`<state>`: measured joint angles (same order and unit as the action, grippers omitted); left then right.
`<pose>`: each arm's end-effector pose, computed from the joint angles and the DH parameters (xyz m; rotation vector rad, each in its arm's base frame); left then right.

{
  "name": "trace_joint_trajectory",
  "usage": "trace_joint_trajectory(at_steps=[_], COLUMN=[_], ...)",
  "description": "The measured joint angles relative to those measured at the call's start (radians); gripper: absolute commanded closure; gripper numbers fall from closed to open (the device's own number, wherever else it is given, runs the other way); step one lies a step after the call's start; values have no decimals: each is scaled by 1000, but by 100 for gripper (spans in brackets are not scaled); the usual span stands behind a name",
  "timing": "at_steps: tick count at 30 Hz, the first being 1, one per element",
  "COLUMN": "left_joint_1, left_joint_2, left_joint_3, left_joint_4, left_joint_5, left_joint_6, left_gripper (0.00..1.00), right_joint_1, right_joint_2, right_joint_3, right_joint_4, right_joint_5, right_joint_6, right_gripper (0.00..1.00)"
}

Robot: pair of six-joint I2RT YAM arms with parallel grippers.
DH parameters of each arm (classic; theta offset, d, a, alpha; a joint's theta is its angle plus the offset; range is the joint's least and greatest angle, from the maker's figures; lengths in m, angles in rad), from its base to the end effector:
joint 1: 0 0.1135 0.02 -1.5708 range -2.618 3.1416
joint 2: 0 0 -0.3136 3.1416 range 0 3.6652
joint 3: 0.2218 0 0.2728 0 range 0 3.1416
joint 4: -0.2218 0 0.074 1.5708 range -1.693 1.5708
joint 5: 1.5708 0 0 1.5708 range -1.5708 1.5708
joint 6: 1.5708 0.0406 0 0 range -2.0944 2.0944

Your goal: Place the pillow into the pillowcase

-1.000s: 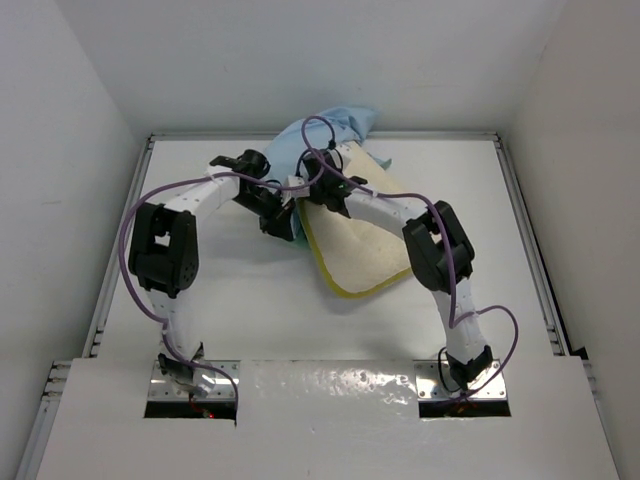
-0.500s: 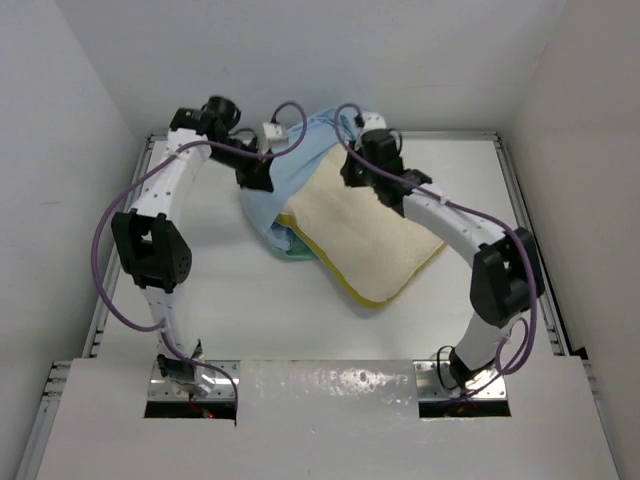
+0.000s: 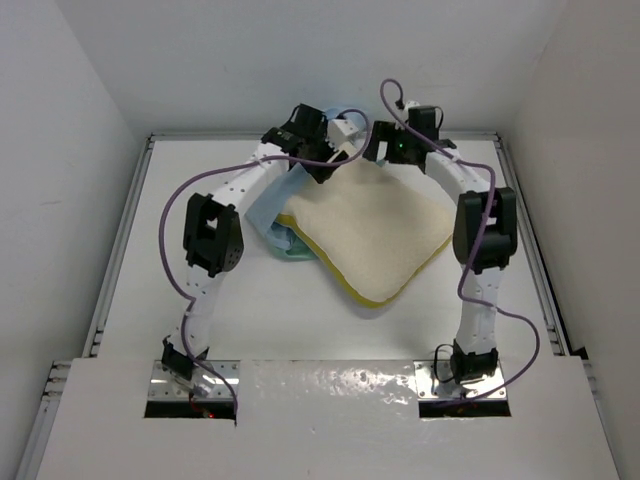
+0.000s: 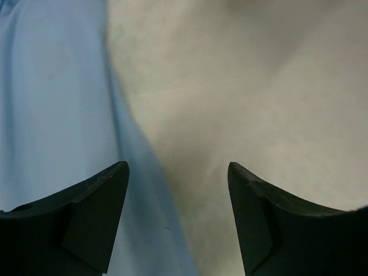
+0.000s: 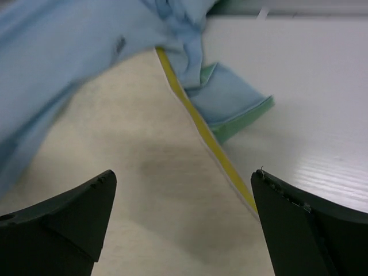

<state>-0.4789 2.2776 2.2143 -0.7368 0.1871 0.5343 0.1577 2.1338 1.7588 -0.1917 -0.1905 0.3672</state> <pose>0.5045 -0.2705 0.3133 1.2236 2.0199 -0.1948 0.5450 0.0944 0.2759 0.1135 2.1664 0.5084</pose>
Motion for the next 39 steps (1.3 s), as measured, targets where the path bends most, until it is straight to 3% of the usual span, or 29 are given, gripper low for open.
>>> trace_joint_trajectory(at_steps=[4,7,9,10,11,13,14,19,25,30,34,39], left_joint_1=[32,48,48,48,48,49,53,85,116,105,60,14], left_joint_2=[56,81,95,100,105,108,108,96,32,-45,-64,-64], left_joint_3=[-8,-8,-8,-8,-8,-8,-8,-8,41,19,-32,-122], left_joint_4=[86,107,110,108,104,95,90,78,49,19,-122,-371], left_joint_5=[-148,-212,-234,-232,-227,-189,-159,76,336,546,670,718], left_joint_6=[-46,-60,-67,-66,-63,-60,-59,-93,-145,-131,39,306], left_gripper=[40,54,72,95,100,100,100,100,100,100,100,100], right_joint_1=[3,20,29,33,38,48,56,97,252,317,311,296], right_joint_2=[117,140,140,140,140,140,140,63,-221,-319,-324,-324], right_joint_3=[-12,-40,-43,-43,-45,-51,-58,-170,-502,-602,-645,-713], right_joint_4=[3,31,40,43,42,39,42,77,153,253,396,553], right_joint_5=[-112,-145,-157,-162,-164,-180,-187,-148,-42,-1,76,240], right_joint_6=[27,38,32,26,23,20,21,-6,-5,60,157,310], right_gripper=[2,7,31,42,69,94,100,100,100,100,100,100])
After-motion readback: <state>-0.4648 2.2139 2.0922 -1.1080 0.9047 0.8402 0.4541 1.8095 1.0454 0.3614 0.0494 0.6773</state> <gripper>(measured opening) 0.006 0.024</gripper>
